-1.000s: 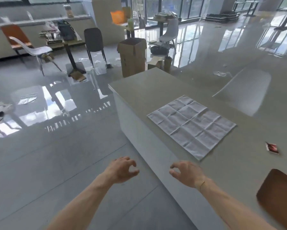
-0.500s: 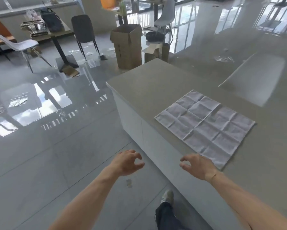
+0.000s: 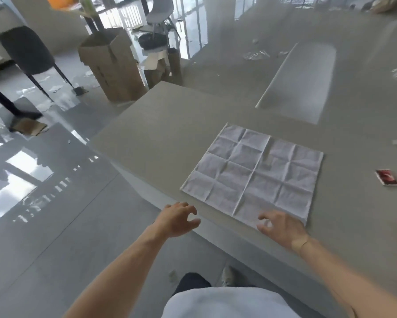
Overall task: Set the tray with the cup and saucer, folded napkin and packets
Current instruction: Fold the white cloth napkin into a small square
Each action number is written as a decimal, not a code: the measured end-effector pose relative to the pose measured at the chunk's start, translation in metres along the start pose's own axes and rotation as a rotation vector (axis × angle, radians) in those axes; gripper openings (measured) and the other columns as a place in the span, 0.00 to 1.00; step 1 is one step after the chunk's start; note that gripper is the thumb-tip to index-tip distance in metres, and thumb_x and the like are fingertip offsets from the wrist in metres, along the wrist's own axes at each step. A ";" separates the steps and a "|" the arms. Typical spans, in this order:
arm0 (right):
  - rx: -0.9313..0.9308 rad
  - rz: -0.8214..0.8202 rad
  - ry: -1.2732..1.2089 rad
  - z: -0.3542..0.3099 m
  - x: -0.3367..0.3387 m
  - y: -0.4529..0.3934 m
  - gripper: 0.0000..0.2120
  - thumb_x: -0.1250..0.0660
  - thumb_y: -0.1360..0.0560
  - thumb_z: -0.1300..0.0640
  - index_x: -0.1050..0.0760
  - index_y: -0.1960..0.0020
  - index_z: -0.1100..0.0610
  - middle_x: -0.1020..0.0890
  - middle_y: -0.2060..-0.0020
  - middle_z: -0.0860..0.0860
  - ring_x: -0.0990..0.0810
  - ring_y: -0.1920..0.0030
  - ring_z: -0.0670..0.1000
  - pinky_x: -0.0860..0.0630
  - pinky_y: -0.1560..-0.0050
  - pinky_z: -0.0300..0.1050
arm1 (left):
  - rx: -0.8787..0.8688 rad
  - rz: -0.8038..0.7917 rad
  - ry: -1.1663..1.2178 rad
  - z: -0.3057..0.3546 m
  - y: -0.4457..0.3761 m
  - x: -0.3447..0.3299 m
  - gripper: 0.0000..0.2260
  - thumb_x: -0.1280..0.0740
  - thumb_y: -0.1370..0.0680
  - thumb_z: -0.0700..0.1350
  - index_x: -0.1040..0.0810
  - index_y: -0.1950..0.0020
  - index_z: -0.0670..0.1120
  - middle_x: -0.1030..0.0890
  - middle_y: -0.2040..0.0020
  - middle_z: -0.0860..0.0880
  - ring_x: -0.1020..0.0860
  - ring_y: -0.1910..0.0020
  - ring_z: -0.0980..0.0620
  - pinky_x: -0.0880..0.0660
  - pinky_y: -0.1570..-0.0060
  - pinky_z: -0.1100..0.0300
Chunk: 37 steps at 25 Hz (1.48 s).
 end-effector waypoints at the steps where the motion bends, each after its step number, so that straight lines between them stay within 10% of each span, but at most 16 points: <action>1: -0.026 0.014 -0.022 0.007 0.000 0.001 0.19 0.39 0.25 0.40 0.25 0.37 0.44 0.22 0.38 0.45 0.23 0.40 0.49 0.25 0.45 0.46 | -0.031 -0.008 -0.027 0.002 -0.011 0.001 0.19 0.40 0.22 0.61 0.25 0.35 0.55 0.24 0.35 0.53 0.28 0.35 0.50 0.36 0.35 0.53; 17: -0.438 0.019 0.043 0.042 -0.067 0.037 0.39 0.38 0.27 0.34 0.49 0.22 0.46 0.47 0.22 0.48 0.45 0.23 0.52 0.35 0.30 0.51 | -0.428 -0.051 -0.311 -0.028 -0.117 -0.008 0.36 0.32 0.28 0.64 0.41 0.24 0.57 0.41 0.23 0.52 0.38 0.26 0.49 0.37 0.30 0.49; 25: -0.363 0.403 0.143 0.010 -0.059 0.074 0.28 0.20 0.49 0.70 0.17 0.50 0.54 0.16 0.51 0.54 0.16 0.55 0.58 0.23 0.66 0.51 | -0.619 0.171 -0.257 -0.037 -0.083 -0.006 0.25 0.23 0.38 0.37 0.23 0.44 0.51 0.22 0.41 0.51 0.21 0.49 0.47 0.23 0.50 0.52; 37: -0.438 0.356 -0.007 0.017 -0.055 0.081 0.11 0.23 0.35 0.65 0.19 0.58 0.51 0.18 0.59 0.46 0.17 0.59 0.51 0.27 0.60 0.47 | -0.690 0.107 -0.111 -0.044 -0.091 0.009 0.07 0.28 0.27 0.41 0.24 0.54 0.49 0.21 0.52 0.55 0.22 0.58 0.50 0.26 0.57 0.57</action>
Point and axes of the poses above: each hand's wrist, its own y-axis away from the middle knuckle, its own x-axis out of the back of the hand, z = x × y, the point moved 8 cm from there along -y, towards the middle knuckle
